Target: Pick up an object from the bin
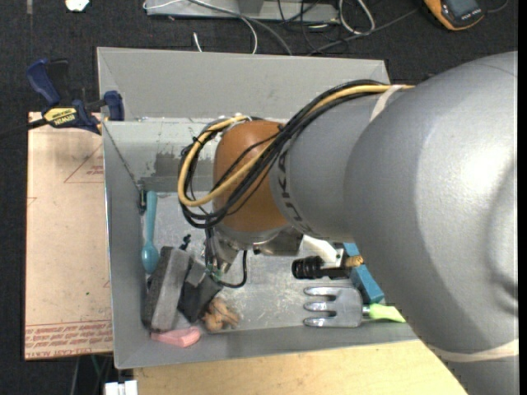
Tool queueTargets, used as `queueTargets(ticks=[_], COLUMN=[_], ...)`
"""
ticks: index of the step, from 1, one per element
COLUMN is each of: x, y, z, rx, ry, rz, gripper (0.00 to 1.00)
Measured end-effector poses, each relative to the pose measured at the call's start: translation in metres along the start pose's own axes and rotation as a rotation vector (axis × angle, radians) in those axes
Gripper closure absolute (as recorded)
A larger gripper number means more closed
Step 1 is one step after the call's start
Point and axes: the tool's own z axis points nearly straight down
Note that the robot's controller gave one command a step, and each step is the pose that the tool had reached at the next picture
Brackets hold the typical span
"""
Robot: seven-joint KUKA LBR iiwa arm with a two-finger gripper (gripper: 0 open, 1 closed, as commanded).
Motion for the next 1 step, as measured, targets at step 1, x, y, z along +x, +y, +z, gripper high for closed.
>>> queueTargets(ticks=[1], x=[0.0002], y=[-0.0001], z=[-0.0316], rx=[0.001], ry=[0.001], rz=[-0.001], gripper=[1.00])
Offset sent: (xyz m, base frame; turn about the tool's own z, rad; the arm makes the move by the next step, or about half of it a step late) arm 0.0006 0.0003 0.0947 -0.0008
